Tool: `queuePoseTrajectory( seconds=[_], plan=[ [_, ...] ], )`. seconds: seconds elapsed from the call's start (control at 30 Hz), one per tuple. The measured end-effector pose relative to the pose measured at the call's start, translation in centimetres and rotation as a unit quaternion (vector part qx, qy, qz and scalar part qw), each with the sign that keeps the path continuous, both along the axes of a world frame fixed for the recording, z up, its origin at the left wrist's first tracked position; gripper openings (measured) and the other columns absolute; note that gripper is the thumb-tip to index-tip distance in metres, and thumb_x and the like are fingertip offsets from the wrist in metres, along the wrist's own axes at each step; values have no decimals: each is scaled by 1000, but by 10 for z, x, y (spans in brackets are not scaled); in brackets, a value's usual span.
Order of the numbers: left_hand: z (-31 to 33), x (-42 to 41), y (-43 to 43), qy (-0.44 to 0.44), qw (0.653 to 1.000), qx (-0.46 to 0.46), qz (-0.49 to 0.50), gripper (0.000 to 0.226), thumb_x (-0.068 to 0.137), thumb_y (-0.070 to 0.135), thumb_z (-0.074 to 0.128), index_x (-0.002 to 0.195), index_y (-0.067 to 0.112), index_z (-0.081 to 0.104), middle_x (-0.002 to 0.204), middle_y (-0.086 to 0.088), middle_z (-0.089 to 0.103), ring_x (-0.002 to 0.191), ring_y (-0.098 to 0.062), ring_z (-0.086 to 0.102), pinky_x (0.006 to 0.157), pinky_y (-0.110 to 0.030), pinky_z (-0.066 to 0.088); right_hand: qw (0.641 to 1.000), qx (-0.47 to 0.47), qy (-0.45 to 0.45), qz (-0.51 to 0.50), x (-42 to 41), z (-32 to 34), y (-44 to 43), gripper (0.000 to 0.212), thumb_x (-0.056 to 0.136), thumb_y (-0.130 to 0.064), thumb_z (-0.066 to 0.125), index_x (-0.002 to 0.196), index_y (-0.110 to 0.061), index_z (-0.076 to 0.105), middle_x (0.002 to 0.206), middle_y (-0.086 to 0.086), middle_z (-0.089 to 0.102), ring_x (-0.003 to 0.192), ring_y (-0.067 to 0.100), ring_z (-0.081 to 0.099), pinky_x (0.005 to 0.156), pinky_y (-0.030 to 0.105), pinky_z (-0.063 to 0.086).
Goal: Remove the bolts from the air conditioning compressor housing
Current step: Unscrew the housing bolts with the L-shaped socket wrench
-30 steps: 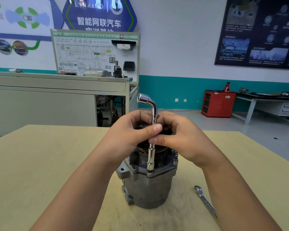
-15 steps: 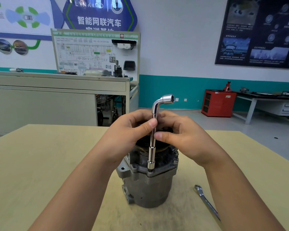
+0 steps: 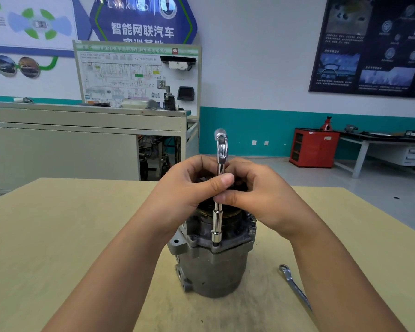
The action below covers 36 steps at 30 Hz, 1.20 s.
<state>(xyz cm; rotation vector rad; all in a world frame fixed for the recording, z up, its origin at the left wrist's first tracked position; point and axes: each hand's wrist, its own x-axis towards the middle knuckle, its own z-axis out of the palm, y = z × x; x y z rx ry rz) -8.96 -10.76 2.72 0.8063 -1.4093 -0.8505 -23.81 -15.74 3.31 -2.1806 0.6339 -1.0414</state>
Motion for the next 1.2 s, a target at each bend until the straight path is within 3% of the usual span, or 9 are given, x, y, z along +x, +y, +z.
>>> queuePoseTrajectory(
  seconds=[0.23,0.4,0.53,0.67,0.77,0.83,0.93,1.07,1.2],
  plan=[
    [1,1,0,-12,1000,-5,1,24,66,28,68,86,15,66,86,4,72,80,-4,66,66,-12,48,1000,4,7,10,-2,2,2,17,84,-5,67,101,-7,68,103,7,62,100,16,60,93,40,49],
    [1,2,0,-13,1000,1,-2,26,71,26,63,93,13,69,84,4,73,77,-2,67,64,-10,48,999,22,-7,34,-3,1,1,17,86,-3,63,92,-17,68,103,8,62,100,19,61,94,39,49],
    [1,4,0,-18,1000,2,1,25,72,27,63,94,18,69,85,5,73,79,-3,67,66,-11,48,998,35,-20,43,-2,0,-1,18,77,-18,60,93,-19,67,103,11,62,101,22,61,94,40,49],
    [1,4,0,-17,1000,-4,-3,22,72,27,63,92,20,69,84,5,73,79,-4,67,67,-12,49,996,55,-37,58,-2,-1,-2,24,76,-19,58,98,-21,67,108,13,64,105,22,62,98,39,47],
    [4,8,2,-19,999,-11,28,21,73,27,63,91,19,70,83,2,74,78,-6,68,69,-13,50,994,61,-54,77,-3,-2,-3,22,78,-16,56,96,-21,68,107,8,66,105,15,62,94,26,48],
    [8,15,5,-61,993,-17,102,16,76,28,67,87,18,69,82,1,73,77,-8,67,68,-13,50,991,67,-73,92,-5,-2,-3,18,79,-13,55,89,-22,68,95,-3,68,97,7,62,85,16,46],
    [16,29,15,-218,951,-40,215,16,76,40,69,72,25,68,72,5,69,59,0,56,53,-10,41,987,81,-94,99,-7,-2,-5,21,89,-4,52,86,-20,65,85,-9,66,89,6,60,82,18,44],
    [26,30,28,-462,867,65,173,13,74,50,69,64,42,67,70,31,64,70,12,58,52,-7,39,987,87,-95,97,-8,-2,-4,25,93,-1,48,87,-19,65,85,-10,66,84,2,60,78,15,44],
    [18,17,23,-528,829,84,164,8,80,44,69,83,39,74,64,24,61,66,12,55,53,0,36,987,87,-93,94,-8,-1,-2,24,93,-2,48,87,-18,64,85,-11,66,83,2,60,78,16,45]
  ],
)
